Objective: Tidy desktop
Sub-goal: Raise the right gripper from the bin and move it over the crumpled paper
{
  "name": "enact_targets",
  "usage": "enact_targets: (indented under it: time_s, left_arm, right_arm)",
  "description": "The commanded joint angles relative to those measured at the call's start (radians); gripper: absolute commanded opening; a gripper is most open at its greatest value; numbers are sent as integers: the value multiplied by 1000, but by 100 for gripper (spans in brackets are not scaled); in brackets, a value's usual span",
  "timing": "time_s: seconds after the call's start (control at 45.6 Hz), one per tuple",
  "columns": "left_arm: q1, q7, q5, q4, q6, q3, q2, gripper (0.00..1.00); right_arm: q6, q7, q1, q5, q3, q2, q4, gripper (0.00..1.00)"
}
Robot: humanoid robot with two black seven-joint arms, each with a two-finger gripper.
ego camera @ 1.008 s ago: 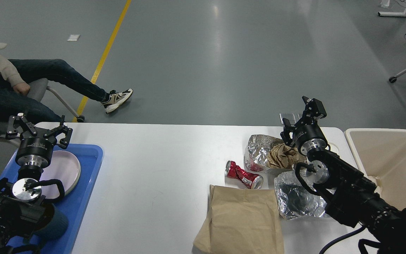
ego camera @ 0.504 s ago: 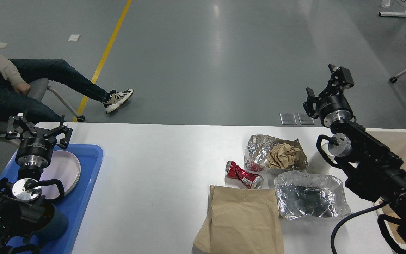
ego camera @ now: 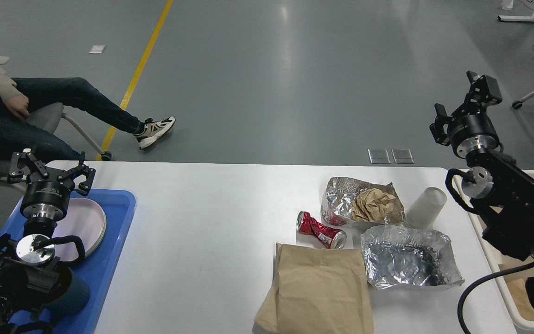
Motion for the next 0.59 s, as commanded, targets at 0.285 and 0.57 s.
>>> enact_targets:
  time_s: [0.285, 0.57]
  left_arm:
    - [0, 0, 0, -1, 0, 0, 0, 96]
    - [0, 0, 0, 1, 0, 0, 0, 96]
  right_arm:
    - [0, -1, -29, -2, -14, -23, -4, 100]
    - [47, -12, -9, -43, -110, -17, 15, 100]
